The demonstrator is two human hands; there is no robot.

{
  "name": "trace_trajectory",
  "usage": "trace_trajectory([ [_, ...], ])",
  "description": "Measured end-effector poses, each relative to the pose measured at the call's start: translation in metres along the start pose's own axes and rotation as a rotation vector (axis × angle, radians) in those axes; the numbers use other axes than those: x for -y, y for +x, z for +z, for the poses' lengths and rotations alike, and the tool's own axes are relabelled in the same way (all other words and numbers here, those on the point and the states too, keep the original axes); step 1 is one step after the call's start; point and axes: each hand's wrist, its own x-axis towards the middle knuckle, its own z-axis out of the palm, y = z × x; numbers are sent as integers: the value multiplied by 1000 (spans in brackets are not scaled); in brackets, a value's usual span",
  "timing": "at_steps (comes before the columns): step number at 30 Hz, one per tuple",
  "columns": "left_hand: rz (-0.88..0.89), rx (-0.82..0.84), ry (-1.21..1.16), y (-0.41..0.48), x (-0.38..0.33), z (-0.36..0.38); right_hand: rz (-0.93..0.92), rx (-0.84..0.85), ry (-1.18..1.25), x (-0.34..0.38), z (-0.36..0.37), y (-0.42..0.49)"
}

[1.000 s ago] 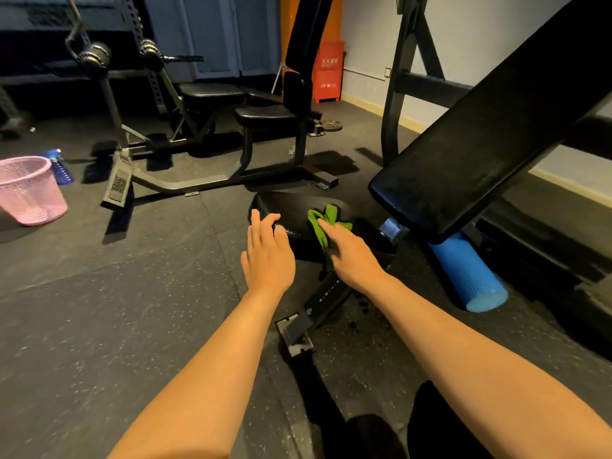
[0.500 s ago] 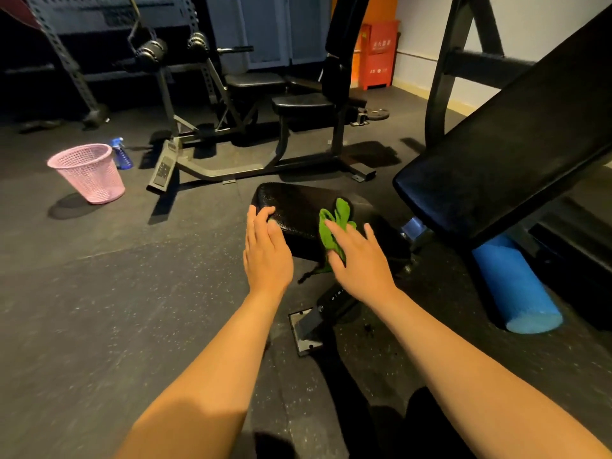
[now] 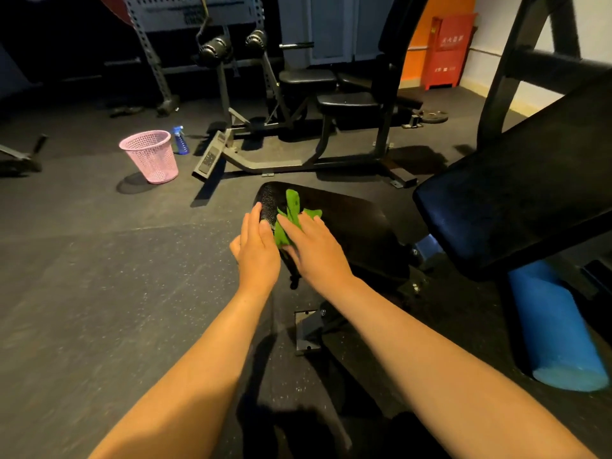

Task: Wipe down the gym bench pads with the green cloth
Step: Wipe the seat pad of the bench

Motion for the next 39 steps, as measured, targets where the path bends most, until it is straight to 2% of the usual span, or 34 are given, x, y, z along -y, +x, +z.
trace_trajectory([
  [3, -53, 10, 16, -8, -10, 5, 0, -20, 22, 9, 3, 10],
  [7, -96, 7, 61, -15, -15, 8, 6, -9, -38, -15, -7, -14],
  [14, -124, -8, 79, -24, -33, 8, 260, 81, 113, -45, -28, -54],
  [21, -177, -121, 111, -6, -42, 4, 93, 254, 248, -24, -13, 24],
  [24, -194, -98, 206, 16, -47, 5, 191, 294, 290, -54, -4, 54],
  [27, -202, 60, 460, 46, -51, 5, 379, 324, 268, -90, 0, 70],
  [30, -205, 107, 564, 63, -50, 7, 472, 320, 284, -96, 4, 89],
  [35, -120, 57, 624, 65, -49, 11, 390, 378, 401, -49, 9, 150],
  [39, -96, 16, 643, 68, -47, 11, 242, 527, 463, -12, 13, 181],
])
